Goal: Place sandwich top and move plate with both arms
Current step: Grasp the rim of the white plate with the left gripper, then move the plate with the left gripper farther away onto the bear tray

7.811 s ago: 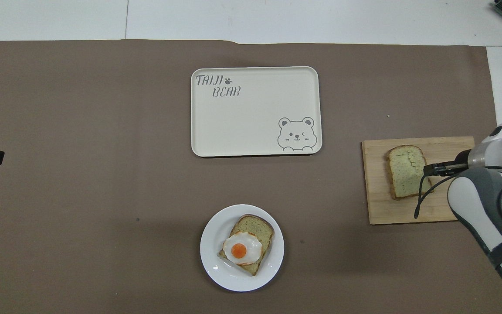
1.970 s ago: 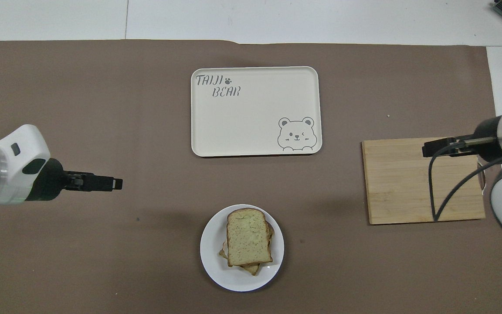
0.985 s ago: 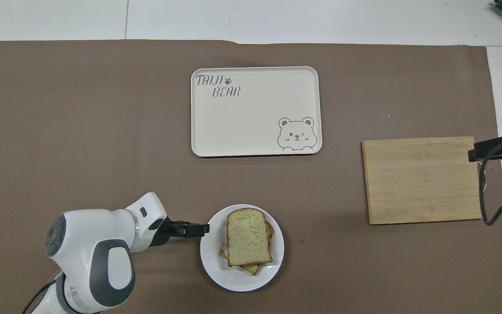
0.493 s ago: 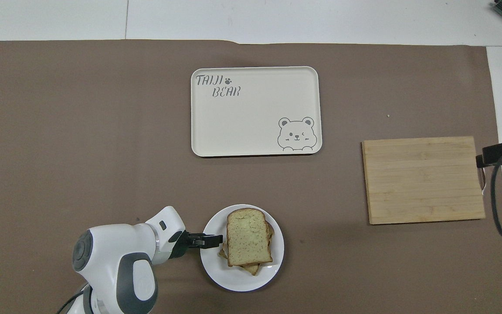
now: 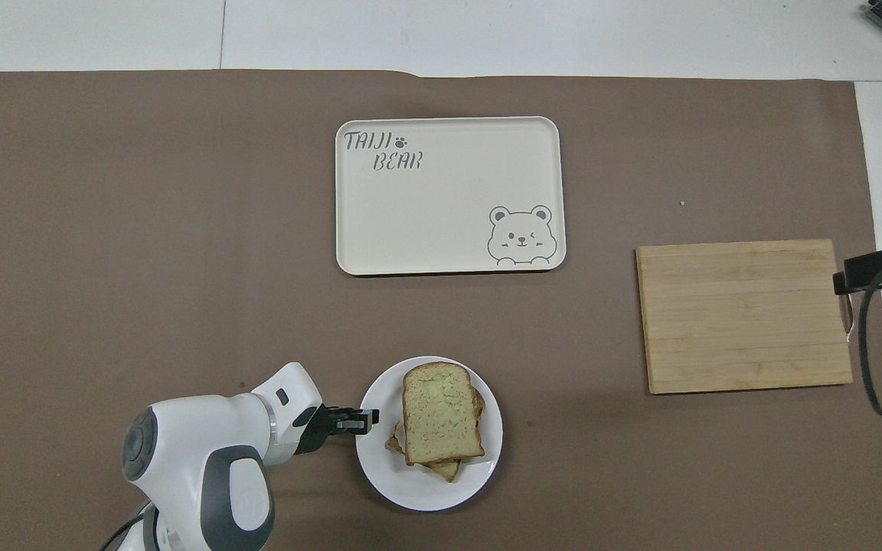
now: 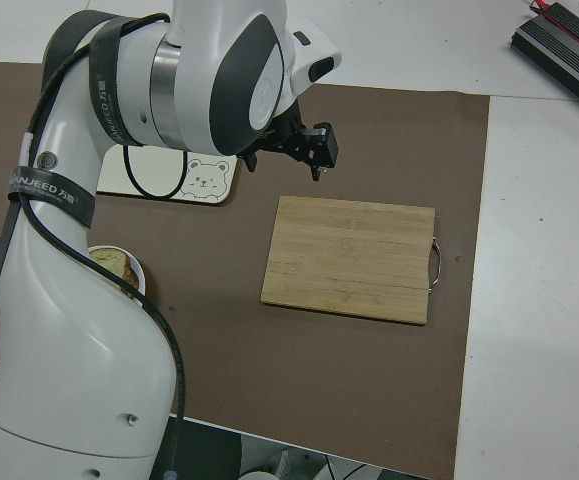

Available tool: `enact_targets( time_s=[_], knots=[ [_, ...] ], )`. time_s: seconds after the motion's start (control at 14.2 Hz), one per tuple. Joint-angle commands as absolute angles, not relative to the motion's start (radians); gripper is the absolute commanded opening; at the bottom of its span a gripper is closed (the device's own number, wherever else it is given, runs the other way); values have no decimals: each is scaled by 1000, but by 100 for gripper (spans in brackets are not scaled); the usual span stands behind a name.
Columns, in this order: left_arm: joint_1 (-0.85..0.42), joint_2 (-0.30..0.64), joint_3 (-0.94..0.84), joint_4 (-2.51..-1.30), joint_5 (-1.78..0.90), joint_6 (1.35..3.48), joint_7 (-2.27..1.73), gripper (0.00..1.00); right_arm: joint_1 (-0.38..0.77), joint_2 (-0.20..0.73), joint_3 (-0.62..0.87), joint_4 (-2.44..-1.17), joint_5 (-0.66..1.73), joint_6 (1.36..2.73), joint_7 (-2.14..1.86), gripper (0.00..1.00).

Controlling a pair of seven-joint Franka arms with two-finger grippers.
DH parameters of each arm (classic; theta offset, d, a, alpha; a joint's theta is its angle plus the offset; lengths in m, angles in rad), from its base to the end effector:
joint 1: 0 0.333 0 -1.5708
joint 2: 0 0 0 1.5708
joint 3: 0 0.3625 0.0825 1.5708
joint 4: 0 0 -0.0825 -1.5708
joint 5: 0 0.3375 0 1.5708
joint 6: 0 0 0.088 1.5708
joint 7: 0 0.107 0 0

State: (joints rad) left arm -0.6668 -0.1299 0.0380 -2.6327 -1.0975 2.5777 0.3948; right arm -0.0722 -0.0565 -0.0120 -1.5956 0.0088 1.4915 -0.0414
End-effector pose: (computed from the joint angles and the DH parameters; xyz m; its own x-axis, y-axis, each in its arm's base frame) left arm 0.3249 -0.2173 0.3756 0.9964 -0.0830 0.0174 -0.0781 -0.8179 0.5700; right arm 0.4778 -0.0395 0.6817 0.9980 -0.0419 -0.0471 -0.0425 -0.9990 -0.0114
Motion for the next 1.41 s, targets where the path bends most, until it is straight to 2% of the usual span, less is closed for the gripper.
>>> enact_targets(
  time_s=[0.0,0.28,0.49,0.77,1.34],
  knots=[
    [-672,-135,55,-2643,-1118,2625,396,0,-81,-49,0,-1583,2,1479,-28,100],
    [-591,-127,55,-2564,-1124,2612,397,0,-81,-48,0,-1583,2,1479,-28,100],
    [-487,-111,55,-2469,-1126,2475,408,0,-81,-49,0,-1583,2,1479,-28,100],
    [-405,-9,55,-2303,-1127,2404,486,0,-81,-49,0,-1583,2,1479,-28,100],
    [-354,237,44,-1932,-1152,2402,489,0,-81,-48,-2,-1583,2,1479,-28,100]
  ],
)
